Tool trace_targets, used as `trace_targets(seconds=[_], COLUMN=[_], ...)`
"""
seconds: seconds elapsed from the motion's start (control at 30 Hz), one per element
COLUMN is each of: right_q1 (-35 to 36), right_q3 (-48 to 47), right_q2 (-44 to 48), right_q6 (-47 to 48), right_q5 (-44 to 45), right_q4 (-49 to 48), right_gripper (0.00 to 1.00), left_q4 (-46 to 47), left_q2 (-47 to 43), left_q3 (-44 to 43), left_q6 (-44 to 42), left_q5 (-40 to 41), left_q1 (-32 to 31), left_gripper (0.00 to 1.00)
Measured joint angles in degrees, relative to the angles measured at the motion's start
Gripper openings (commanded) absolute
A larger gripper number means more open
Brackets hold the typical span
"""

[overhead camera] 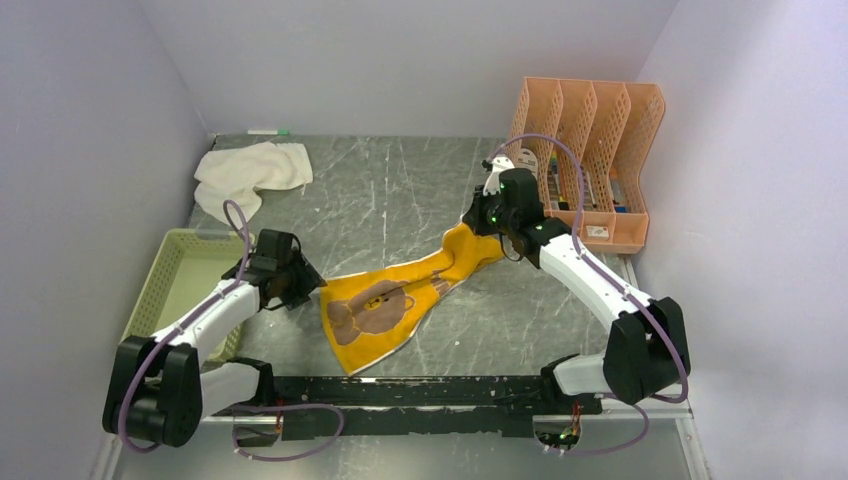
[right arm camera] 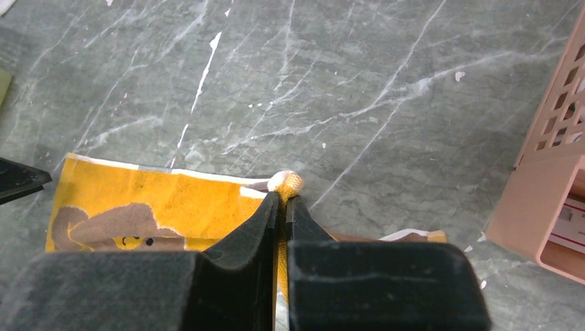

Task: Roll the towels
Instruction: Flatten out the towel at the center of the board.

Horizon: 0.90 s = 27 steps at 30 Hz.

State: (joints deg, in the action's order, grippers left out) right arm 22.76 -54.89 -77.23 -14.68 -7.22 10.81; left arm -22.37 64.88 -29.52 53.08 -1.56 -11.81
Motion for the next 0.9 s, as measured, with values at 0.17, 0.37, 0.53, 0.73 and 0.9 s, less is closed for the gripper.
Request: trace_targets(seconds=[0.17, 0.37, 0.53, 0.73, 0.9], right_q1=[0.0, -0.1, -0.2, -0.2, -0.2], right_q3=[0.0, 0.3, 0.7, 0.7, 0.7], right_q2=[0.0, 0.2, 0.4, 0.4, 0.4], right_q6=[-0.3, -0.4, -0.4, -0.3, -0.3], right_q5=[-0.9, -1.0, -1.2, -1.4, -1.4], right_q4=[-0.3, -0.2, -0.2, -0.2, -0.2], right_gripper=[0.00, 0.00, 0.00, 0.00, 0.00], left_q4=[2.1, 4.0, 5.1, 6.1, 6.3], left_q2=[3.7, 7.8, 9.5, 12.6, 15.2], left_q3=[0.0, -2.2, -3.5, -5.0, -7.2], left_q6=[-0.2, -1.3, -2.6, -5.2, -8.1], left_q5=[0.6, 1.5, 2.2, 2.3, 2.4], left_q1=[0.0, 0.0, 0.0, 0.0, -0.7], left_gripper=[0.59, 0.58, 0.57, 0.57, 0.56])
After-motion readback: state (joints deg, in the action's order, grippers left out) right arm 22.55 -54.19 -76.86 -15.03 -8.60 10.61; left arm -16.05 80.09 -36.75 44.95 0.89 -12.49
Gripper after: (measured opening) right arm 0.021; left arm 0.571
